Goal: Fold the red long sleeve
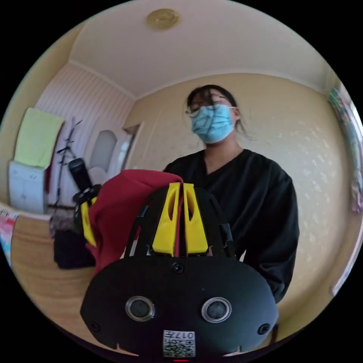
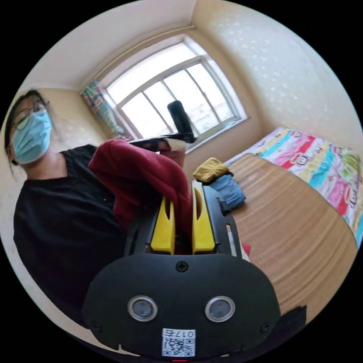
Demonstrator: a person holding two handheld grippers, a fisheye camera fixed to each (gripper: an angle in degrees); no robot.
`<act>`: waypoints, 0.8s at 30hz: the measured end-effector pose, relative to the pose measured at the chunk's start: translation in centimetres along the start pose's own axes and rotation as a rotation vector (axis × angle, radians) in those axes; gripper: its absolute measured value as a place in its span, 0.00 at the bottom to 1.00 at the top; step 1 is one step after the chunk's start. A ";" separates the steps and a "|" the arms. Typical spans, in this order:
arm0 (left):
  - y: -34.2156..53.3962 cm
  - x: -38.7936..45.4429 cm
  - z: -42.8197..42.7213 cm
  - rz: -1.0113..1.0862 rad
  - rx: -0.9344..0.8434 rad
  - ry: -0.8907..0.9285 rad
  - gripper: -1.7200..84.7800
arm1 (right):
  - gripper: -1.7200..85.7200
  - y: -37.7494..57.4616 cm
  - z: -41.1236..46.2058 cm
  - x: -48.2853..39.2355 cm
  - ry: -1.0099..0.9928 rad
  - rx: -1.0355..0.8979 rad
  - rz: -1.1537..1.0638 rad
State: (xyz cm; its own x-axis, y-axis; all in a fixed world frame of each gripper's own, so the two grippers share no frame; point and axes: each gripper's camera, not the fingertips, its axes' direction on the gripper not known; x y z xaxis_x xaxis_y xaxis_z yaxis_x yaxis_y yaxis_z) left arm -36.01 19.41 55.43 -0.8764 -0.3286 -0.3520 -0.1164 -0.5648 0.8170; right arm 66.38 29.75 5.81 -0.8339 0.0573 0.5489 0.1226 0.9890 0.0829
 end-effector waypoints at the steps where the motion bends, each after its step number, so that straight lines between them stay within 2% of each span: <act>1: 0.4 0.3 -0.2 -0.087 -0.023 -0.120 0.02 | 0.11 0.2 -0.2 -0.4 0.054 0.009 0.017; 3: 1.3 0.0 -0.7 -0.318 -0.037 -0.312 0.04 | 0.09 0.4 -1.0 -2.4 0.274 0.076 0.079; 5: 3.3 0.0 -1.2 -0.637 -0.036 -0.581 0.09 | 0.09 0.1 -1.6 -3.7 0.317 0.135 0.093; 6: 3.7 0.3 -1.2 -0.672 -0.020 -0.649 0.11 | 0.08 -0.3 -1.5 -4.1 0.347 0.149 0.127; 8: 4.6 2.1 -0.2 -0.677 0.095 -0.823 0.15 | 0.08 -1.3 -0.5 -4.7 0.422 0.101 0.148; 11: 4.4 2.7 2.9 -0.630 0.176 -0.897 0.16 | 0.08 -2.6 1.9 -5.9 0.646 0.060 0.179; 16: 2.9 0.5 9.2 -0.628 0.157 -1.044 0.20 | 0.07 -5.7 4.2 -7.4 0.624 0.009 0.142; 20: 1.6 -0.7 13.6 -0.616 0.139 -1.171 0.22 | 0.07 -8.7 7.2 -9.4 0.780 -0.089 0.088; 22: 1.3 -0.8 14.9 -0.612 0.138 -1.246 0.20 | 0.07 -9.5 8.0 -10.2 0.804 -0.109 0.063; 24: 1.4 -0.8 15.7 -0.600 0.124 -1.339 0.11 | 0.07 -9.9 7.9 -11.0 0.800 -0.098 0.044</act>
State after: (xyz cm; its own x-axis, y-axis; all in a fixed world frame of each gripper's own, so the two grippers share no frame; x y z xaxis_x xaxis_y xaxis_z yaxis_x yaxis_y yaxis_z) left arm -42.84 30.79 63.99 -0.4448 0.8953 -0.0249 -0.5881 -0.2710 0.7620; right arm 70.08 20.43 -7.59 -0.1939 -0.0557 0.9794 0.2241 0.9695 0.0995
